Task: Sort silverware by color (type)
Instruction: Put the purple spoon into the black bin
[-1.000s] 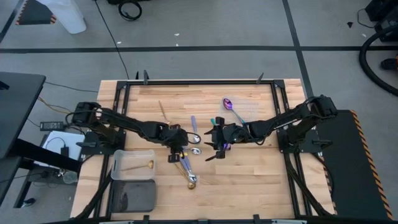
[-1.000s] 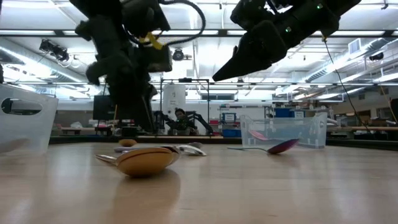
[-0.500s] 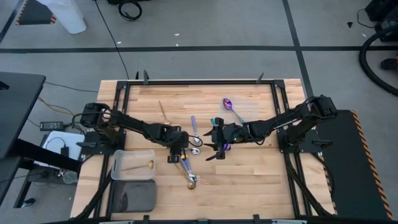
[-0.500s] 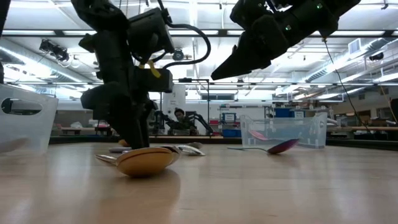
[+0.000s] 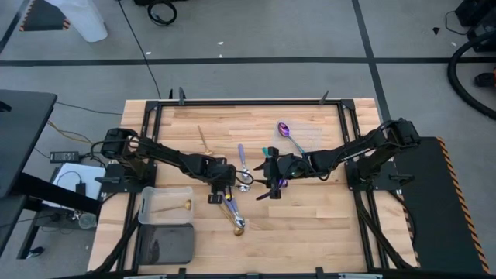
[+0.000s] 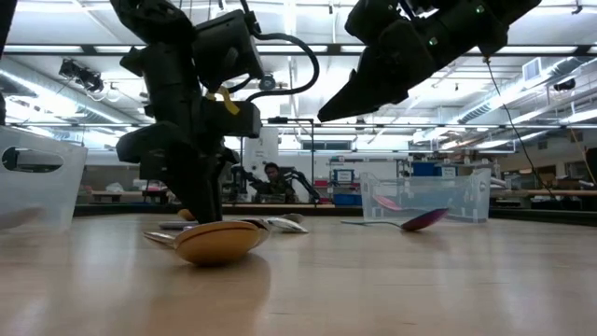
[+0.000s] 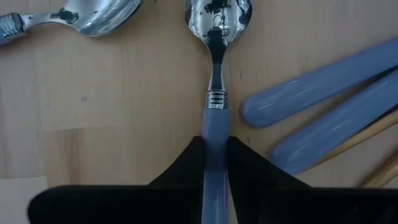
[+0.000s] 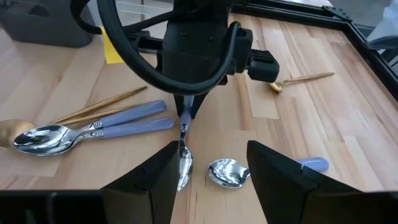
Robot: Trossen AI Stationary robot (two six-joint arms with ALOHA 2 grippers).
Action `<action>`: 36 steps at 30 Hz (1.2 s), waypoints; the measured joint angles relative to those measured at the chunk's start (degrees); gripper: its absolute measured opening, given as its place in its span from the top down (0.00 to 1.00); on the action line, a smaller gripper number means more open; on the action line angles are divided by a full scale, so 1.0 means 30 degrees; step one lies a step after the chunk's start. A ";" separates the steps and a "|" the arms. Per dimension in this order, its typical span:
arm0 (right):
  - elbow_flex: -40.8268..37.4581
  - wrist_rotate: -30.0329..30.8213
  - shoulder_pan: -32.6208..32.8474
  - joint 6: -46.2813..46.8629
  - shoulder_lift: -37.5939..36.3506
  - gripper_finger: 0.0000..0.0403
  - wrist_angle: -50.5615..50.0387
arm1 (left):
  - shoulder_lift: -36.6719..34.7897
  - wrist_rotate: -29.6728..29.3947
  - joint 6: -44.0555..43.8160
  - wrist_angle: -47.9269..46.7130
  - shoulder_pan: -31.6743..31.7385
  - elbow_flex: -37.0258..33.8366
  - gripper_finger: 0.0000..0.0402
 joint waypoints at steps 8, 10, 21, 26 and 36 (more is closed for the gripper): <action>0.0000 0.0057 0.0000 -0.0036 0.0000 0.51 -0.0963 | -0.1039 -0.0938 -0.0370 -0.2176 -0.0170 0.0896 0.87; -0.0007 0.0389 0.0000 -0.0015 0.0000 0.51 -0.1336 | -0.1309 -0.0964 -0.0375 -0.2497 -0.0164 0.1335 0.87; -0.0007 0.2785 0.0000 -0.0789 -0.0201 0.51 -0.2684 | -0.2377 -0.0863 -0.1202 -0.3514 -0.0323 0.1713 0.87; -0.0007 0.4138 -0.0180 -0.1203 -0.0875 0.51 -0.3697 | -0.3586 -0.0738 -0.2294 -0.4028 -0.0652 0.1735 0.87; 0.0000 0.3683 -0.1214 -0.1911 -0.1326 0.51 -0.3631 | -0.6196 0.1201 -0.5706 -0.4463 -0.2333 0.1771 0.87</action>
